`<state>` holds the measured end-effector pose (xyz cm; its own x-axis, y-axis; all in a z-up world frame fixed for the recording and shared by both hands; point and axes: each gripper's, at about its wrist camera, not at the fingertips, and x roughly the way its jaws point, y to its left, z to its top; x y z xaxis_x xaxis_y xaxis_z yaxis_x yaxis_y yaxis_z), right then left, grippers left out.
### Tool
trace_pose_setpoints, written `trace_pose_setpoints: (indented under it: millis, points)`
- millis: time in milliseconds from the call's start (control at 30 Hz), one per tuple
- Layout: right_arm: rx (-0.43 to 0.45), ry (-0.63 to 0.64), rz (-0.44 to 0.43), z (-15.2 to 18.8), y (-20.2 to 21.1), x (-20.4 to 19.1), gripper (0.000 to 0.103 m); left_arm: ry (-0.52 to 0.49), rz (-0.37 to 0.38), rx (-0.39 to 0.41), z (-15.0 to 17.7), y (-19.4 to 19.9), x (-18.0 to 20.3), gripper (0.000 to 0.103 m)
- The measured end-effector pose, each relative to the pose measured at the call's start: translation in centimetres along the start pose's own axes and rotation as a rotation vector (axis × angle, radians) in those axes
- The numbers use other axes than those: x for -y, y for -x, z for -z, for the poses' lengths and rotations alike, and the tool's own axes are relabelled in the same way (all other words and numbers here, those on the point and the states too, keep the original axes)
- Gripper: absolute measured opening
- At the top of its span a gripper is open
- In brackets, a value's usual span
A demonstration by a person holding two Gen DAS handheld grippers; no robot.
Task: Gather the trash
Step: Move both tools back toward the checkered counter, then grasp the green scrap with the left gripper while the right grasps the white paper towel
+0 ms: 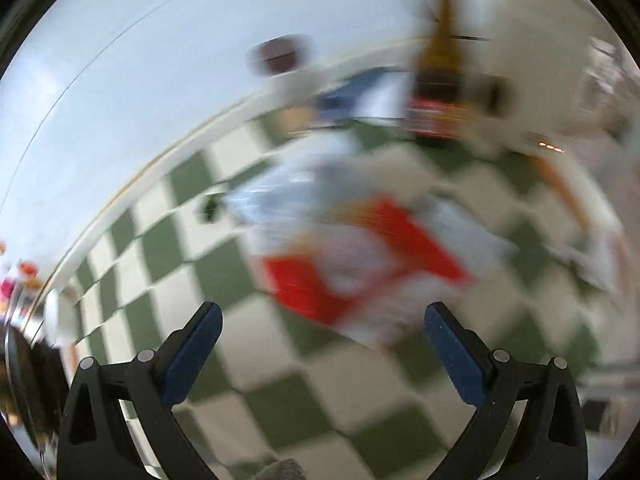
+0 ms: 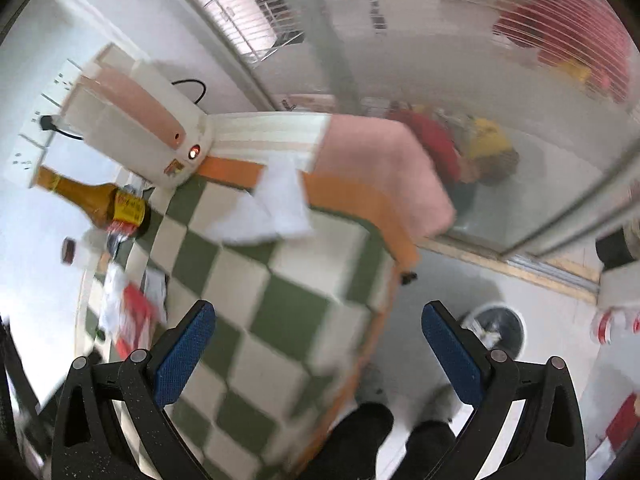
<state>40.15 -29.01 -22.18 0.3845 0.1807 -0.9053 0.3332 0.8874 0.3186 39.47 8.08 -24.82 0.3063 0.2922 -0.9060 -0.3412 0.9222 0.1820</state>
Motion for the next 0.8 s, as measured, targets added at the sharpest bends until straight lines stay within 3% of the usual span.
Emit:
trace_pose_setpoints:
  millis: [133, 267, 300, 367, 433, 467, 633, 733, 800]
  points:
    - [-0.024, 0.001, 0.055, -4.4, -6.8, -3.8, 0.103, 0.104, -0.09, -0.05, -1.7, -5.1, -5.3, 0.103]
    - [-0.08, -0.003, 0.145, -6.1, -13.0, -5.7, 0.102, 0.146, -0.153, -0.062, -2.8, -8.0, -8.3, 0.103]
    - [-0.104, 0.001, 0.175, -6.2, -14.5, -6.1, 0.097, 0.151, -0.167, -0.059, -2.9, -8.4, -8.8, 0.103]
    - [-0.034, 0.087, 0.234, -5.9, -14.6, -8.3, 0.065, 0.171, -0.184, -0.065, -3.3, -9.4, -9.9, 0.103]
    - [-0.028, 0.154, 0.222, -5.3, -14.9, -10.6, 0.017, 0.206, -0.162, -0.068, -3.7, -10.3, -11.3, 0.103]
    - [-0.044, 0.174, 0.174, -4.8, -15.2, -11.8, 0.012, 0.226, -0.14, -0.071, -3.9, -10.8, -11.9, 0.103]
    - [-0.048, 0.269, 0.041, -2.3, -14.7, -16.6, 0.011, 0.293, -0.014, -0.061, -4.3, -12.4, -15.4, 0.101]
    - [-0.065, 0.304, 0.001, -1.0, -15.1, -18.8, 0.011, 0.287, 0.052, -0.062, -4.7, -13.8, -16.5, 0.089]
    - [-0.078, 0.323, -0.004, -0.4, -15.9, -19.7, 0.011, 0.267, 0.052, -0.067, -5.1, -14.8, -16.7, 0.082]
